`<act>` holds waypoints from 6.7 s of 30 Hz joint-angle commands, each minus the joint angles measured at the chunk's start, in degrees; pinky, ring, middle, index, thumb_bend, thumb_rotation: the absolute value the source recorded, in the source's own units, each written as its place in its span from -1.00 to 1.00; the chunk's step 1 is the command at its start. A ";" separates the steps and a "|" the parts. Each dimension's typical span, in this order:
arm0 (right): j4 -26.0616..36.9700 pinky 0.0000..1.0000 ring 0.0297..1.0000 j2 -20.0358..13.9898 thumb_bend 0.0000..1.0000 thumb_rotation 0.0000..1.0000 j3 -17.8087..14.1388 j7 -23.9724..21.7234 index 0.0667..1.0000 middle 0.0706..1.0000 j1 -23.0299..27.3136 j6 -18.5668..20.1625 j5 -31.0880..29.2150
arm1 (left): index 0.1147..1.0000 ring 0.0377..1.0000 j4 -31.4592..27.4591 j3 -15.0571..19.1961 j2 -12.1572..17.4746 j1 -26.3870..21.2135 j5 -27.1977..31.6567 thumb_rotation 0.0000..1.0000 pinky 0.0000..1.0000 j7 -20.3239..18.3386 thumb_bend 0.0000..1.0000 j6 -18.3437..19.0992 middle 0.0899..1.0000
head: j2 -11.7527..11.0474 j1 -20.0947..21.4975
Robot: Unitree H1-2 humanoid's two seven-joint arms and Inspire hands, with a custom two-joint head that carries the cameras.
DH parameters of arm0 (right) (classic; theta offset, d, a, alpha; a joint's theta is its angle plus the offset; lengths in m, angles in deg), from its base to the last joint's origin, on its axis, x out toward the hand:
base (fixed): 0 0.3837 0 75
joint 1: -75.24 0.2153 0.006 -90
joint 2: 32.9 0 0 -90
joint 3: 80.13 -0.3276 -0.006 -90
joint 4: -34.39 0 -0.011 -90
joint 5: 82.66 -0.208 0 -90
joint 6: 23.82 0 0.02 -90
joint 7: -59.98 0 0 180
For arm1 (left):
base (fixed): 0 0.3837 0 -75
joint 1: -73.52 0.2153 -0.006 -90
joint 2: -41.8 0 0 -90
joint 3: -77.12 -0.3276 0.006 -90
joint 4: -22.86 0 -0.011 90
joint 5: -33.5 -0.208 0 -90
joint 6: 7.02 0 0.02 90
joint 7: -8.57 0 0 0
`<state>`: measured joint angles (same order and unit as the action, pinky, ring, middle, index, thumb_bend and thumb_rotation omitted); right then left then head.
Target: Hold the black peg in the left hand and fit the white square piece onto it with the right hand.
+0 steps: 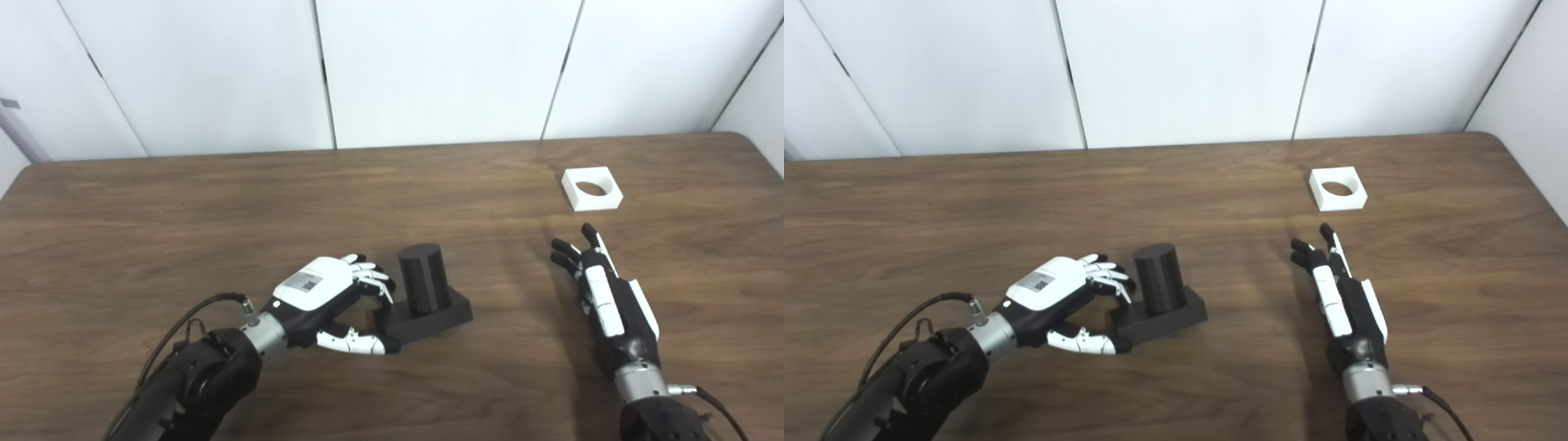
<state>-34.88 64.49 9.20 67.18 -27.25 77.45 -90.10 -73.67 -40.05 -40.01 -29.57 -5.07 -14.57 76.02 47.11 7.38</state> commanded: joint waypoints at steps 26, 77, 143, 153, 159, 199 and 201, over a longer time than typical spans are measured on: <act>1.59 1.00 0.70 3.61 0.23 0.69 -0.49 0.26 1.00 0.67 0.86 -0.65 -0.79 | 0.34 0.78 -3.25 0.67 0.68 0.61 -11.49 0.64 0.98 -0.72 0.67 3.50 0.65 | 0.42 -0.17; 1.40 1.00 0.69 2.92 0.27 0.69 -0.67 0.17 0.99 0.65 1.43 0.64 -0.50 | 0.39 0.64 -23.97 5.53 -19.23 21.02 -34.53 0.44 0.78 3.96 0.94 12.39 0.55 | 1.00 -0.63; 2.54 1.00 0.65 3.23 0.18 0.70 -0.59 0.37 0.98 0.61 1.84 2.40 -0.70 | 0.25 0.72 -12.47 3.29 -18.93 17.09 -36.97 -0.07 0.88 11.08 0.64 13.58 0.60 | 1.95 -0.42; 2.40 1.00 0.63 3.32 0.20 0.69 -0.56 0.50 0.96 0.60 1.97 2.24 -0.57 | 0.06 0.72 -9.75 3.58 -18.00 15.87 -36.71 -0.41 0.85 12.58 0.56 13.58 0.59 | 1.96 -0.49; 2.26 1.00 0.63 3.56 0.22 0.67 -0.74 0.75 0.95 0.59 2.00 2.18 -0.80 | -0.13 0.70 -7.82 4.01 -16.61 14.57 -34.06 -0.83 0.84 14.43 0.09 12.54 0.58 | 1.96 -0.49; 2.66 1.00 0.66 2.34 0.18 0.68 -1.47 0.24 0.97 0.63 1.68 2.04 -2.20 | -0.16 0.64 -3.33 7.46 -11.06 12.36 -25.77 -0.90 0.76 16.77 0.04 12.91 0.50 | 1.68 -0.35; 2.47 1.00 0.67 2.26 0.19 0.68 -1.63 0.21 0.97 0.64 1.77 1.82 -2.29 | -0.16 0.64 -3.68 7.60 -10.90 12.75 -25.37 -0.90 0.76 16.68 0.04 12.73 0.51 | 1.62 -0.22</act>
<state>-33.87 64.37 8.38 67.46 -26.73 79.90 -92.46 -77.31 -33.41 -53.27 -17.32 -29.30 3.04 87.11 48.78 7.03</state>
